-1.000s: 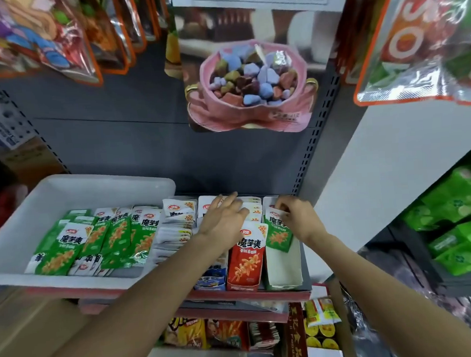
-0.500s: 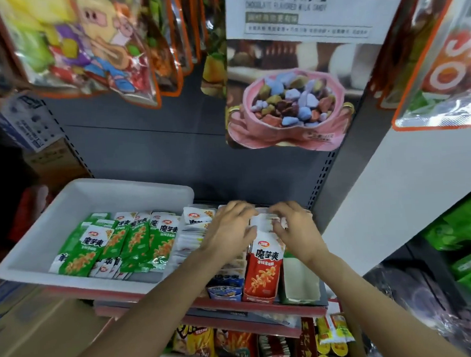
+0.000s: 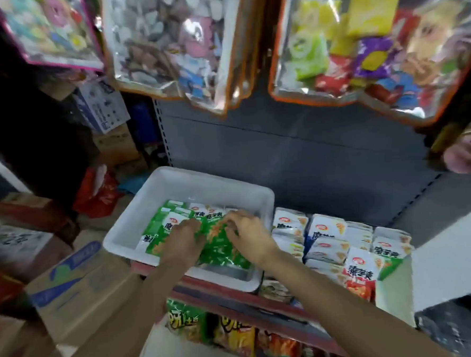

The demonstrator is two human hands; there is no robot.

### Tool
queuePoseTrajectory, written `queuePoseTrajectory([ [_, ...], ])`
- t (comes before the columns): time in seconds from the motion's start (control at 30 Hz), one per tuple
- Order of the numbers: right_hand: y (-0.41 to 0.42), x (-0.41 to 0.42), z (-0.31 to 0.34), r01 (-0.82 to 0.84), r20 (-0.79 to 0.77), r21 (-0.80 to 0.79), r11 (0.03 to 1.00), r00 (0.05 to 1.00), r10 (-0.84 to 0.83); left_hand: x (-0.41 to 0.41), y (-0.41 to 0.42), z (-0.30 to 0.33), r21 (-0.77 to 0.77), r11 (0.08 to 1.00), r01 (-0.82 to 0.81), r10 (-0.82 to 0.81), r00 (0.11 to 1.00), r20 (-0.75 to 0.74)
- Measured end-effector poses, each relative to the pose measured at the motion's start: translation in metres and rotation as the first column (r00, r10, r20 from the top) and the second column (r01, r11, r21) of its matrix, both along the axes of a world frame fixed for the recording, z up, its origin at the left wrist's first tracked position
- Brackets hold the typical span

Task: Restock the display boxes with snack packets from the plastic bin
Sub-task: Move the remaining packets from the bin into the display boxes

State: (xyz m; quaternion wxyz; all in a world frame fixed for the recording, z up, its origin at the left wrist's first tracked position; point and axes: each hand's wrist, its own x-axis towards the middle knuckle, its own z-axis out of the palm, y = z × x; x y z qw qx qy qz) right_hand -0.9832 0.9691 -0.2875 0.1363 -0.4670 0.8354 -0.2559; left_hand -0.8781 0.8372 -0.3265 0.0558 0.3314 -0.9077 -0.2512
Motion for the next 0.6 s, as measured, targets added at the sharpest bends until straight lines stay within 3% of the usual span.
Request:
queuePoseTrajectory([
  [0.1, -0.034, 0.007, -0.021, 0.027, 0.029, 0.192, 0.981, 0.999, -0.033, 0.012, -0.037, -0.003, 0.008, 1.0, 0.006, -0.007, 0.988, 0.154],
  [0.23, -0.054, 0.007, -0.043, 0.164, 0.124, 0.354, 0.921, 0.968, -0.22, 0.017, -0.071, -0.004, 0.066, 0.996, 0.058, -0.076, 0.95, 0.303],
  [0.47, -0.067, 0.006, -0.07, 0.251, 0.164, 0.415, 0.875, 0.925, -0.343, 0.014, -0.085, 0.003, 0.139, 0.97, 0.201, -0.242, 0.867, 0.436],
  [0.6, -0.079, 0.007, -0.073, 0.465, 0.281, 0.349, 0.814, 0.777, -0.564, 0.013, -0.089, -0.01, 0.153, 0.968, 0.2, -0.25, 0.837, 0.487],
])
